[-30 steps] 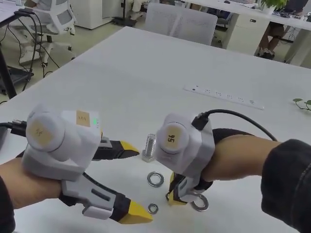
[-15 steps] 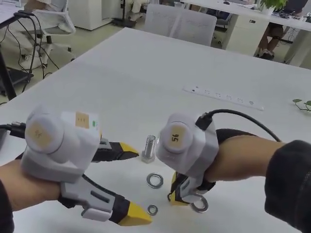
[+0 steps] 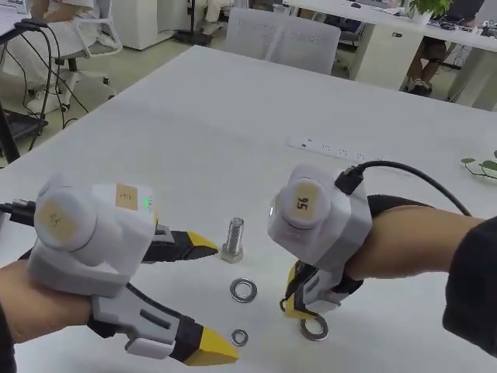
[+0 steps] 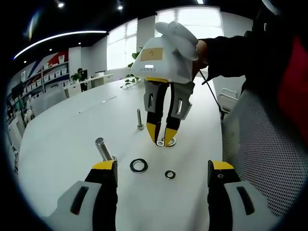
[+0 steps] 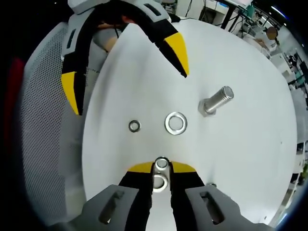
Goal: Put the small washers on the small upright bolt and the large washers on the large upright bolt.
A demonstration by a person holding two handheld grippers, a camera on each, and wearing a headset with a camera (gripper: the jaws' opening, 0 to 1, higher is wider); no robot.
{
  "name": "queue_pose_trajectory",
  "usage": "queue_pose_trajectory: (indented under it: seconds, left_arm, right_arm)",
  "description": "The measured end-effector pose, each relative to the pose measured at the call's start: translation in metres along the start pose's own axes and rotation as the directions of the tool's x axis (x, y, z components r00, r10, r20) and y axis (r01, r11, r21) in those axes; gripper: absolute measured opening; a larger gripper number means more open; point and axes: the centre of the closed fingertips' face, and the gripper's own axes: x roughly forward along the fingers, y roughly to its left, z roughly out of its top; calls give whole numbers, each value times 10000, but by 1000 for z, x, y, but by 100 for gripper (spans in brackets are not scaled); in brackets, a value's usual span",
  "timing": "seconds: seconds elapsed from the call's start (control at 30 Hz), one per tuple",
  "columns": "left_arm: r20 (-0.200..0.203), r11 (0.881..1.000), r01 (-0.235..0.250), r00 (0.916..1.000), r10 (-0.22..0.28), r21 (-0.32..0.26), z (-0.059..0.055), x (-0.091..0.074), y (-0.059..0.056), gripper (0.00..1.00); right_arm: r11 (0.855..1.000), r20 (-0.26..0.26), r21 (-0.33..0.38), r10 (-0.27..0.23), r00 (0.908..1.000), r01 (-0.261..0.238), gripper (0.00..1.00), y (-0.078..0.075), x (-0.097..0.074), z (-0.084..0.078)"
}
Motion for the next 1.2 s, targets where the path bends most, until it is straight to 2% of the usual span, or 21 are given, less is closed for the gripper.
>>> queue_pose_trajectory:
  seconds: [0.37,1.2]
  left_arm:
    - [4,10000,15,10000,-15,9,0,-1,0,76]
    - [-206,10000,64,9998,-65,-65,-5,1,0,76]
  right_arm:
    - [9985,33,445,-328,9995,326,14,-9,-17,-17]
    - [9848,-76,1542,-793,9968,795,14,-29,-32,-66]
